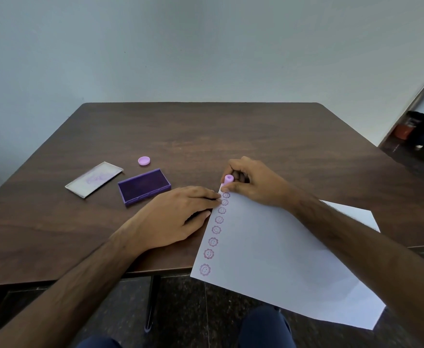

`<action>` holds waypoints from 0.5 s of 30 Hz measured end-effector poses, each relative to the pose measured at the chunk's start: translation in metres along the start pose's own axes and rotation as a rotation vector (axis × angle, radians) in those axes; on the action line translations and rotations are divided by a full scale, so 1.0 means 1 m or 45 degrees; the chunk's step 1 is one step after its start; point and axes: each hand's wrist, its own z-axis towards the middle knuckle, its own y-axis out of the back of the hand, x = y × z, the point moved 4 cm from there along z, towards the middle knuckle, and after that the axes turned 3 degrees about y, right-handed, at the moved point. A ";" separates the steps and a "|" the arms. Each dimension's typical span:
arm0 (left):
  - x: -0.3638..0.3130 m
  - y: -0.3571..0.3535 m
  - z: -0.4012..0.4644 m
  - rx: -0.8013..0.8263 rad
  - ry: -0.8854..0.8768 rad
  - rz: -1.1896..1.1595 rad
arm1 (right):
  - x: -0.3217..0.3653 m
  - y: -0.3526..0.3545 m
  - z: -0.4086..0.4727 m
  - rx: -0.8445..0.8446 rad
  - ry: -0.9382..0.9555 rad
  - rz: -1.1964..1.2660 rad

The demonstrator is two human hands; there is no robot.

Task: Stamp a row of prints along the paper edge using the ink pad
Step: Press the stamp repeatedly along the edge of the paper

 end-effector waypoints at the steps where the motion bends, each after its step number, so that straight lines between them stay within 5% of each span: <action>1: 0.000 0.000 0.000 0.002 0.000 -0.002 | 0.000 0.000 0.000 0.003 0.003 -0.013; 15: 0.002 0.000 0.001 0.004 0.009 -0.003 | 0.003 0.003 0.002 0.022 0.005 -0.092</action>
